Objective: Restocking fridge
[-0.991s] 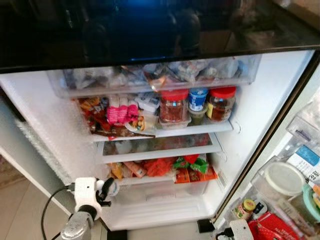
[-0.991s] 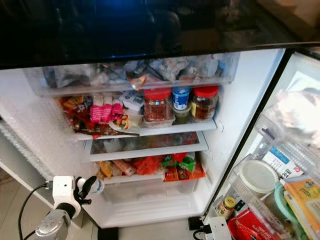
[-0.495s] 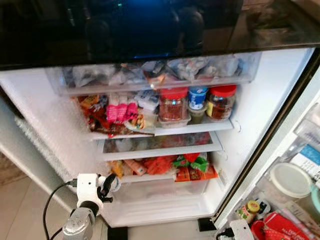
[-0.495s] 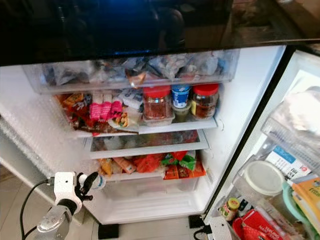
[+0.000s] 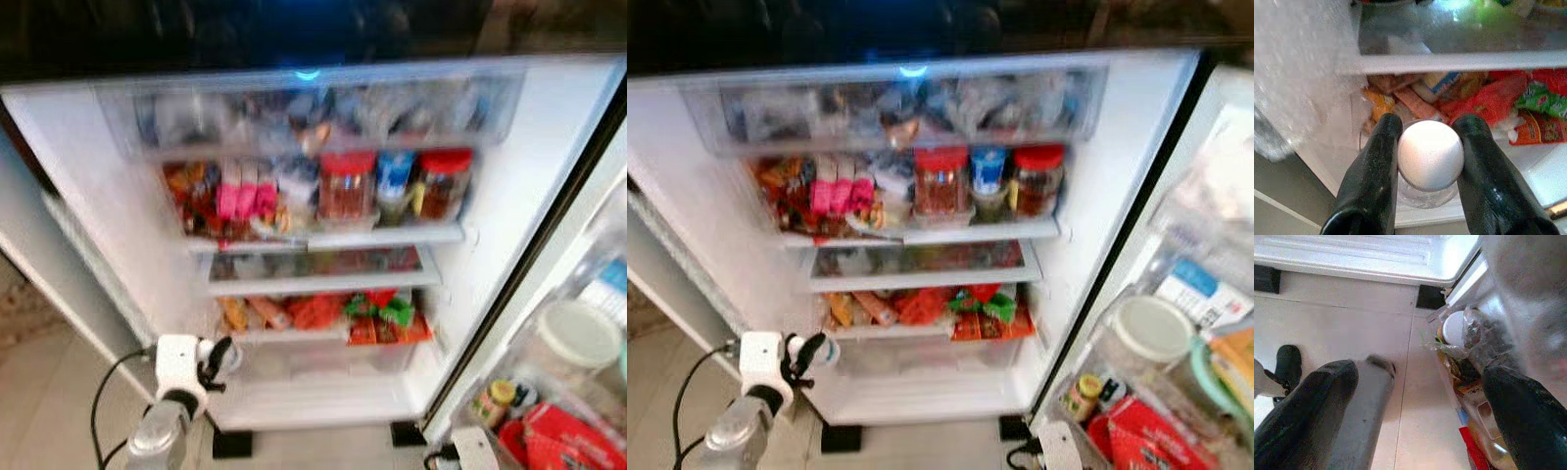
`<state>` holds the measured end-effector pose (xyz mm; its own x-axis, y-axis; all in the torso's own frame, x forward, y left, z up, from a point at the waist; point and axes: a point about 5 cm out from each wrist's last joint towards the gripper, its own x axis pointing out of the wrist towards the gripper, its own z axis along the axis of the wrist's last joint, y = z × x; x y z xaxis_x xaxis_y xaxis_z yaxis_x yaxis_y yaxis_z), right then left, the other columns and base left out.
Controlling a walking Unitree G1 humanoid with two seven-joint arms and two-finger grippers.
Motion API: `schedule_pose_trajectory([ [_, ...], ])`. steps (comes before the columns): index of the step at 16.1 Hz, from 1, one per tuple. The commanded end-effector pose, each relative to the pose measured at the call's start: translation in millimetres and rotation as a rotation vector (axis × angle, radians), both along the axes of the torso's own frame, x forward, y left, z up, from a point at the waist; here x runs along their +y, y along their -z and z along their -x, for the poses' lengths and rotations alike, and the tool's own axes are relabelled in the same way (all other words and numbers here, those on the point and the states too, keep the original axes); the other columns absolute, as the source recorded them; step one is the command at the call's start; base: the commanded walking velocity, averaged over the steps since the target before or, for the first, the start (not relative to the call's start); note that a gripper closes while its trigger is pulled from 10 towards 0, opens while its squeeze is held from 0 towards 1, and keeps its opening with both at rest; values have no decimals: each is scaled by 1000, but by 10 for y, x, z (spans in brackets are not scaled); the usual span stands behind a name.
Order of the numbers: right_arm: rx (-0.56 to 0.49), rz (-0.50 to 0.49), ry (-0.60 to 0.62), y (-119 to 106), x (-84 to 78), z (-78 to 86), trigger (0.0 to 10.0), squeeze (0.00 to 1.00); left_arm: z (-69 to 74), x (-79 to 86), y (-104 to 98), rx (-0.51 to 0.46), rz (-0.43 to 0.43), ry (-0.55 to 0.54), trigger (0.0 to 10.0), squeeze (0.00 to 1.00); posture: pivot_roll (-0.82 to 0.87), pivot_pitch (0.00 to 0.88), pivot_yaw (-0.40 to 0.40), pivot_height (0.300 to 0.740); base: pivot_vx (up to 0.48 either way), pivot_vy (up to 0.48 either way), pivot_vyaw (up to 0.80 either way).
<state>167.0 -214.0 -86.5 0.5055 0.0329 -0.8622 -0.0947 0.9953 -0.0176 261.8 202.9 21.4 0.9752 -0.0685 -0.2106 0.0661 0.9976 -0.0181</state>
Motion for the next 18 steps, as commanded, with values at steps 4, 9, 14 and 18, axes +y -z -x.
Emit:
schedule_pose_trajectory([
  [4, -2, -17, 20, 10, 10, 21, 10000, 0, -60, -24, -87, -30, -129, 64, 10000, 0, 10, 0, 22, 653, 0, 0, 0],
  [9, -6, -23, 22, 9, 19, 16, 10000, 0, -168, -16, -204, -76, -250, 82, 10000, 0, 10, 0, 21, 653, 107, 0, 0],
  [14, -4, -26, 15, 9, 26, 16, 10000, 0, -190, -34, -236, -94, -260, 84, 10000, 0, 11, 0, 24, 653, 280, 0, 0],
  [18, -5, -28, 12, 9, 28, 14, 10000, 0, -193, -43, -245, -103, -264, 90, 10000, 0, 11, 0, 23, 653, 280, 0, 0],
])
